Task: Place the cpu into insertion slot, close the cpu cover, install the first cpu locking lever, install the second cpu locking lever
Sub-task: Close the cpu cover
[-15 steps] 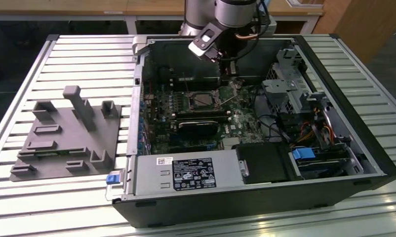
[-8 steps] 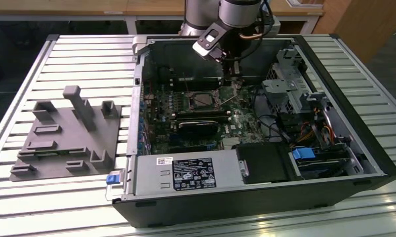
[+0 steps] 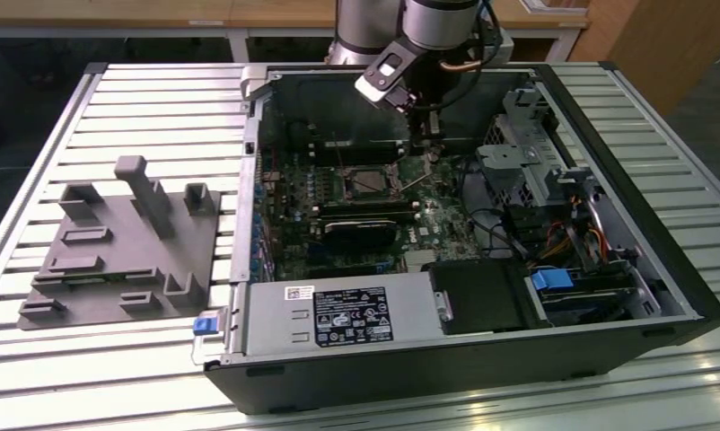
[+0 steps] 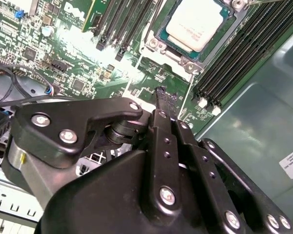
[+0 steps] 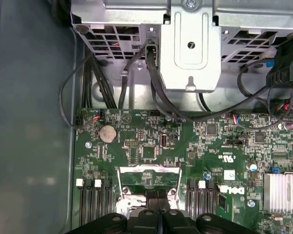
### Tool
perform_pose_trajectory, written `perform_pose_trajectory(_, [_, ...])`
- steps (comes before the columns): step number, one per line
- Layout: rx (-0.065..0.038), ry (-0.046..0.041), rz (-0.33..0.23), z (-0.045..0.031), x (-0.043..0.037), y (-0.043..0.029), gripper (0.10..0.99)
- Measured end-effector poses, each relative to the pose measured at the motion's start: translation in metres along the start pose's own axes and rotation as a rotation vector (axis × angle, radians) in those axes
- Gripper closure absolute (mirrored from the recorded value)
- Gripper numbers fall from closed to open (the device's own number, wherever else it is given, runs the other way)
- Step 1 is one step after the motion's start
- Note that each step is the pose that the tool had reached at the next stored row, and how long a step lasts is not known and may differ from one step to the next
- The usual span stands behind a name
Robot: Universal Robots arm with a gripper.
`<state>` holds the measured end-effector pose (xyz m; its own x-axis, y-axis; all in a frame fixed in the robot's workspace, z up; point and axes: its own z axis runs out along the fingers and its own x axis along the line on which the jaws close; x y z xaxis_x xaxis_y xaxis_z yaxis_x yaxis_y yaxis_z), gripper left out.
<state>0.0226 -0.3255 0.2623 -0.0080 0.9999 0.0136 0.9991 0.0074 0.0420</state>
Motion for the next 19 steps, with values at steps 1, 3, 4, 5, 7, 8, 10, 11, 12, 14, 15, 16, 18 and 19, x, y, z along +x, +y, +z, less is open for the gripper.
perform_pose_trajectory(1, [0.0, -0.0005, 0.0, 0.0006, 0.0003, 0.0007, 0.98])
perform_pose_trajectory(3, [0.0, -0.0011, 0.0, 0.0019, 0.001, 0.0021, 0.98])
perform_pose_trajectory(4, [0.0, -0.0011, 0.0, 0.0024, 0.0013, 0.0026, 0.98])
perform_pose_trajectory(5, [0.0, -0.0011, 0.0, 0.0028, 0.0014, 0.0031, 0.98])
perform_pose_trajectory(7, [0.0, -0.0013, 0.0, 0.0031, 0.0013, 0.0045, 0.98])
perform_pose_trajectory(8, [0.0, -0.0012, 0.0, 0.0032, 0.0014, 0.0053, 0.98])
perform_pose_trajectory(10, [0.0, -0.0011, 0.0, 0.0034, 0.0014, 0.0067, 0.98])
perform_pose_trajectory(11, [0.0, -0.001, 0.0, 0.0035, 0.0014, 0.0072, 0.98])
perform_pose_trajectory(12, [0.0, -0.0009, 0.0, 0.0035, 0.0014, 0.0078, 0.98])
perform_pose_trajectory(14, [0.0, -0.0011, 0.0, 0.0035, 0.0014, 0.0086, 0.98])
perform_pose_trajectory(15, [0.0, -0.0011, 0.0, 0.0035, 0.0014, 0.009, 0.98])
perform_pose_trajectory(16, [0.0, -0.001, 0.0, 0.0036, 0.0014, 0.0095, 0.98])
perform_pose_trajectory(18, [0.0, -0.001, 0.0, 0.0036, 0.0014, 0.0102, 0.98])
perform_pose_trajectory(19, [0.0, -0.001, 0.0, 0.0037, 0.0014, 0.0106, 0.98])
